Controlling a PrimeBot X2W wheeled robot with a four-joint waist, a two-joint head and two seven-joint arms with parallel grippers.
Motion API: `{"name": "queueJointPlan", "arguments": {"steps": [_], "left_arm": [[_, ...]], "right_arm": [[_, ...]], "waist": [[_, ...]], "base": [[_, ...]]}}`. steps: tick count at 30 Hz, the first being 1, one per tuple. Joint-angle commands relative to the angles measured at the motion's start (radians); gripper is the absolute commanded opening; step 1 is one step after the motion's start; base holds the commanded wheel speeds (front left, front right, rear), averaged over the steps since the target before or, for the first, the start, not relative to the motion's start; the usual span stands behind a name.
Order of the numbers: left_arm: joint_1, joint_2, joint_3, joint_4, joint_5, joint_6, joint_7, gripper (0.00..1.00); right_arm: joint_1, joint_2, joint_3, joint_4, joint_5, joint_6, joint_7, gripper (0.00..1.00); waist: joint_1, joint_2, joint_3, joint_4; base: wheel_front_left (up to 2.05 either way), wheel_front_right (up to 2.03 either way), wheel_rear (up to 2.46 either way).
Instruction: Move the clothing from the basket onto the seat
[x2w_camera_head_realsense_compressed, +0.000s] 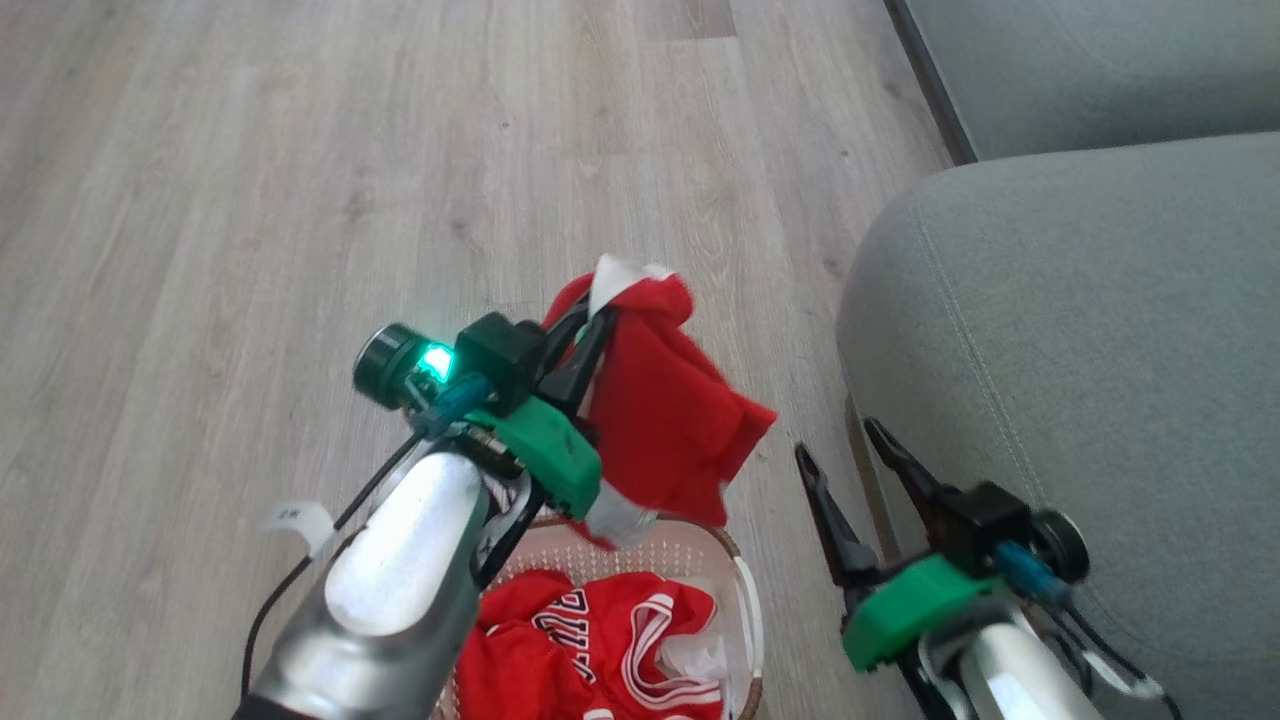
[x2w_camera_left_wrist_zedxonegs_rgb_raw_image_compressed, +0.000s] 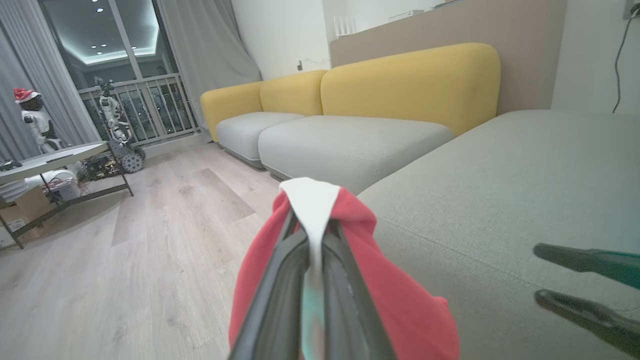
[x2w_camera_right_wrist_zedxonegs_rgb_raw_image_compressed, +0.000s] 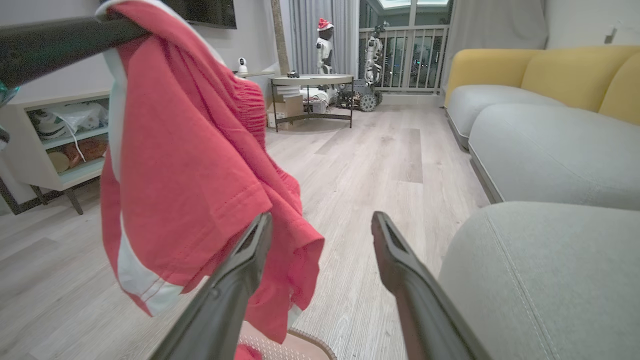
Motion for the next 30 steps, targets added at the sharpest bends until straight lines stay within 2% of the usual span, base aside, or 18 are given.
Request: {"name": "queueJointPlan", "arguments": {"steps": [1,7,12,23,24,25,26,27,28,30], "left_arm": [[-0.074,0.008,0.023,-0.046,-0.010,-0.006,0.003,0.00],[-0.107,0.006,-0.025,-0.078,-0.037,-0.010,0.020,0.00],[-0.112,0.005,-0.065,-0.102,-0.050,-0.011,0.023,0.00],[-0.095,0.003,-0.141,-0.172,-0.097,-0.006,0.033,0.00],[-0.092,0.003,-0.143,-0.173,-0.100,-0.003,0.033,0.00],[-0.088,0.003,-0.144,-0.174,-0.102,0.000,0.034,0.00],[-0.084,0.003,-0.143,-0.174,-0.105,0.004,0.034,0.00],[-0.080,0.004,-0.143,-0.173,-0.106,0.007,0.035,0.00],[-0.075,0.005,-0.142,-0.171,-0.109,0.011,0.036,0.00],[-0.065,0.011,-0.134,-0.163,-0.117,0.019,0.035,0.00]], "right_arm": [[-0.077,-0.006,0.031,-0.022,-0.014,0.000,-0.007,1.00],[-0.168,-0.021,0.093,0.058,-0.028,0.000,-0.007,1.00],[-0.236,-0.041,0.174,0.140,0.016,0.000,-0.007,1.00],[-0.378,-0.088,0.435,0.317,0.268,0.000,-0.007,1.00],[-0.389,-0.092,0.459,0.328,0.286,0.000,-0.007,0.87],[-0.400,-0.094,0.478,0.336,0.305,0.000,-0.007,0.69],[-0.408,-0.096,0.494,0.341,0.322,0.000,-0.007,0.45],[-0.416,-0.098,0.506,0.344,0.337,0.000,-0.007,0.13],[-0.422,-0.102,0.517,0.344,0.348,0.000,-0.007,0.00],[-0.430,-0.108,0.528,0.339,0.365,0.000,-0.007,0.00]], "waist": [[0.0001,-0.0001,-0.006,0.006],[0.0001,-0.0001,-0.024,0.026],[0.0001,-0.0001,-0.036,0.053],[0.0001,-0.0001,-0.054,0.124],[0.0001,-0.0001,-0.055,0.127],[0.0001,-0.0001,-0.056,0.129],[0.0001,-0.0001,-0.056,0.131],[0.0001,-0.0001,-0.057,0.132],[0.0001,-0.0001,-0.057,0.132],[0.0001,-0.0001,-0.056,0.128]], "base": [[0.00,0.00,0.00],[0.00,0.00,0.00],[0.00,0.00,0.00],[0.00,0.00,0.00],[0.00,0.00,0.00],[0.00,0.00,0.00],[0.00,0.00,0.00],[0.00,0.00,0.00],[0.00,0.00,0.00],[0.00,0.00,0.00]]}}
